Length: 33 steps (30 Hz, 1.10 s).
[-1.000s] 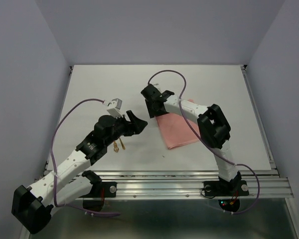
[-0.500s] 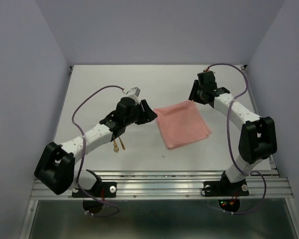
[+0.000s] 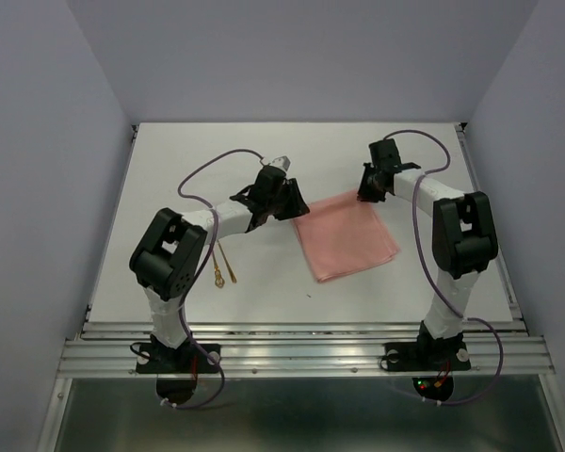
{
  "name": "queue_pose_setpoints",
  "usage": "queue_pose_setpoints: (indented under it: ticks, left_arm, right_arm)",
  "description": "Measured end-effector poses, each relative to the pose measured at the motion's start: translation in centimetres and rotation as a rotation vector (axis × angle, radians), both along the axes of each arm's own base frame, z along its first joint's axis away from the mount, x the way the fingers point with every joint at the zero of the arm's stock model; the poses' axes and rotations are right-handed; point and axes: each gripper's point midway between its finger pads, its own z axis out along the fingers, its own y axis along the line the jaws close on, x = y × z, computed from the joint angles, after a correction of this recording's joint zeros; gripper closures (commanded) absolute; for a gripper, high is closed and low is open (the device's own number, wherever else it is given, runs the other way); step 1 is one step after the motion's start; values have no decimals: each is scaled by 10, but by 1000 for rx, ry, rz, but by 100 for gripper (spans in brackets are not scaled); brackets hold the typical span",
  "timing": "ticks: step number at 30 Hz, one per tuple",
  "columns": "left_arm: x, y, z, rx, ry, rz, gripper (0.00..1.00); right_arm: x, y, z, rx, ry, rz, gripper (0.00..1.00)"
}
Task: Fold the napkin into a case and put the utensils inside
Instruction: Smooth out the lower triangle-folded napkin at the center of the board.
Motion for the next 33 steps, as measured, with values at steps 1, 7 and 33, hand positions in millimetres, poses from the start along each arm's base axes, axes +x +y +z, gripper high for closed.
queue_pose_setpoints:
  ticks: [1,7,33]
  left_arm:
    - [2,3,-5,7,6,5,56]
    - [16,12,-34,46,43,18,56]
    - [19,26,-54,96,50,-17,55]
  right_arm:
    - [2,1,-4,2,7,3,83]
    - [18,12,-22,22,32,39,83]
    - [59,5,-29,-15,-25,-58,81]
